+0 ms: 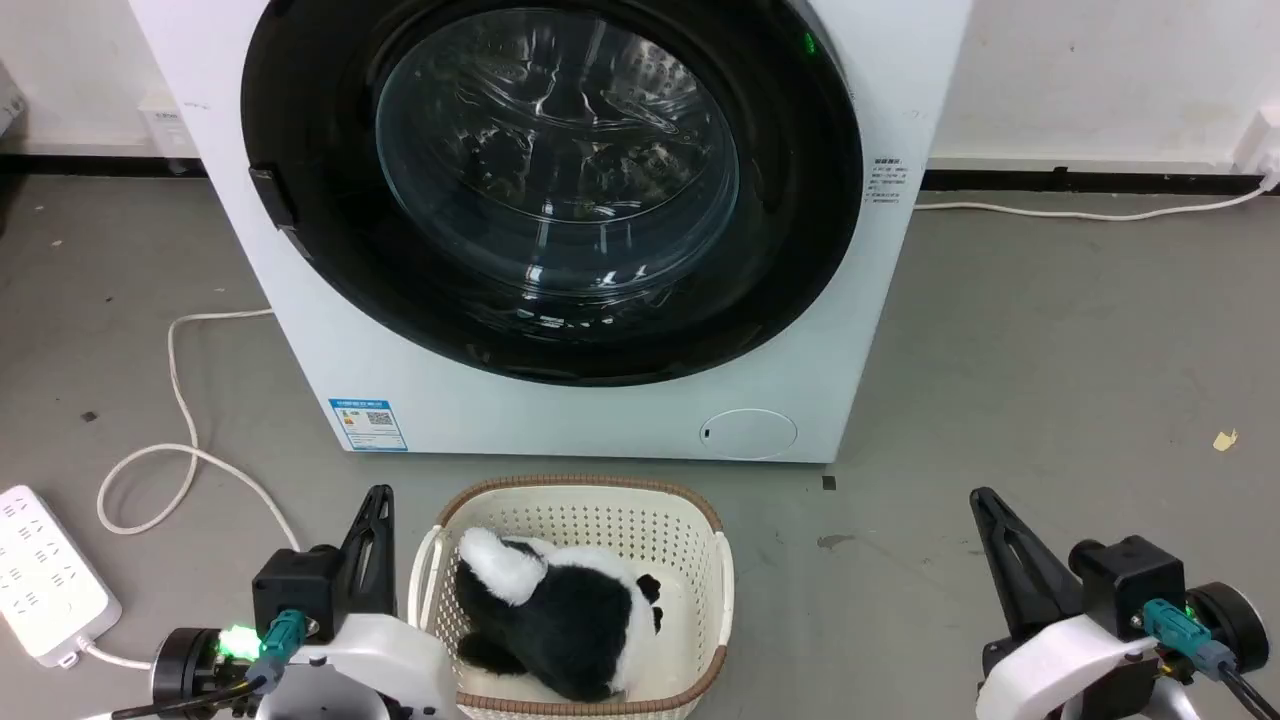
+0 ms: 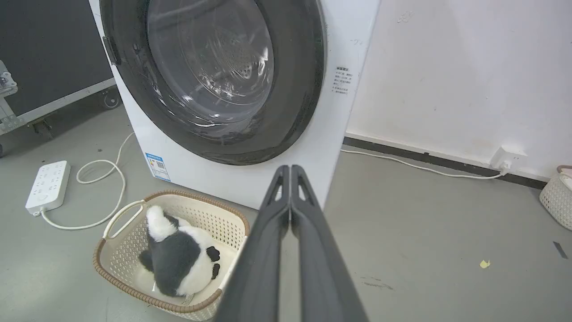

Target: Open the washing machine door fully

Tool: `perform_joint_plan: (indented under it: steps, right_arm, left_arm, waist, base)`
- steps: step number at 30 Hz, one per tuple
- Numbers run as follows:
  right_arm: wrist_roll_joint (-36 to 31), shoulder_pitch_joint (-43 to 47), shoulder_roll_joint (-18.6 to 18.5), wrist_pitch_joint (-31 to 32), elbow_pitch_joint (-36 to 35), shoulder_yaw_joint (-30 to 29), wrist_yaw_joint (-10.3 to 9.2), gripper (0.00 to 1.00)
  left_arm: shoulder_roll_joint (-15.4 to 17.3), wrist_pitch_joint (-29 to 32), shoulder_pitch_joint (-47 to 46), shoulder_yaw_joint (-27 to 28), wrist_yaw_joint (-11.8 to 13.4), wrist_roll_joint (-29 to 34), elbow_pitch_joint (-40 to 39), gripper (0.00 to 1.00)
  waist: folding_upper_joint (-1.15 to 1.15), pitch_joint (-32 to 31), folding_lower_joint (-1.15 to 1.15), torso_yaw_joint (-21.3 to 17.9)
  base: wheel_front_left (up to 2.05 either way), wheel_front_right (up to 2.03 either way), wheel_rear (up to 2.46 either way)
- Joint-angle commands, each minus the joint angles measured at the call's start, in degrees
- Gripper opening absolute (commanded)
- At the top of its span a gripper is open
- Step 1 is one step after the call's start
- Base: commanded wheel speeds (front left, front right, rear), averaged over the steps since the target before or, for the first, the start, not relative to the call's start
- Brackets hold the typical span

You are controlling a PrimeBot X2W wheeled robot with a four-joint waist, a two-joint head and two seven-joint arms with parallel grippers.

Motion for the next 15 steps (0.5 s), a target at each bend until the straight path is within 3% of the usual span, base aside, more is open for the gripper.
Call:
perform_joint_plan:
  steps: [1, 15]
  right_arm:
    - [0.25, 0.49, 0.3, 0.03, 0.14, -0.05, -0.05, 0.0]
    - [0.25, 0.49, 0.3, 0.03, 0.14, -0.05, -0.05, 0.0]
  left_arm:
    - [0.05, 0.02, 1.0, -0.03, -0.31, 0.51, -0.21, 0.0]
    - [0.05, 0.02, 1.0, -0.03, -0.31, 0.51, -0.21, 0.0]
  waist:
    - [0.0, 0.0, 0.0, 0.0]
    - [0.0, 0.0, 0.0, 0.0]
  base:
    - [0.0, 0.0, 0.0]
    - [0.0, 0.0, 0.0]
